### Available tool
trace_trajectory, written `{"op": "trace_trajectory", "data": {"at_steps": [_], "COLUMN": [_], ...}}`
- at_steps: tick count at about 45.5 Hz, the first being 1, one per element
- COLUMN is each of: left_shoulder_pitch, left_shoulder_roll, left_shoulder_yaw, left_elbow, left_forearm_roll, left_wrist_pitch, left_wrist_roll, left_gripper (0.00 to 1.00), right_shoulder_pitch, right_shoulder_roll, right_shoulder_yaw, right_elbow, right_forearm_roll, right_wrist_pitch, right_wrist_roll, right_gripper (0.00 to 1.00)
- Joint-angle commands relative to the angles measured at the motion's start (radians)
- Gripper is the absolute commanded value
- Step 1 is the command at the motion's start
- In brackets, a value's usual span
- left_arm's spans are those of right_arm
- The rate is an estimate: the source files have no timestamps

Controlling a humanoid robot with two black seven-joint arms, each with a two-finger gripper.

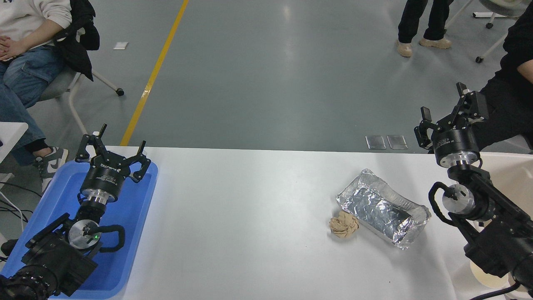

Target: Pick up paper cup place in dustbin

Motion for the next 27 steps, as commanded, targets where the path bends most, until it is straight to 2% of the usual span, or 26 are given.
{"op": "trace_trajectory", "data": {"at_steps": [1, 27], "left_shoulder_pitch": [0.0, 0.0], "left_shoulder_roll": [0.0, 0.0], "left_shoulder_yaw": [0.0, 0.0], "left_elbow": [0.0, -0.001], "left_forearm_roll": [0.0, 0.0], "left_wrist_pitch": [0.0, 0.0], "left_wrist_roll": [0.0, 0.0], "left_gripper": [1.0, 1.0], "right_shoulder_pitch": [0.002, 0.032], "right_shoulder_roll": [0.001, -0.015], "right_shoulder_yaw": [-0.005, -0.072], "right_elbow": [-0.002, -0.034], "right_forearm_roll": [-0.001, 0.0], "right_wrist_pitch": [0.0, -0.003], "right_wrist_roll": [0.0, -0.001], "right_gripper": [1.0, 1.0]}}
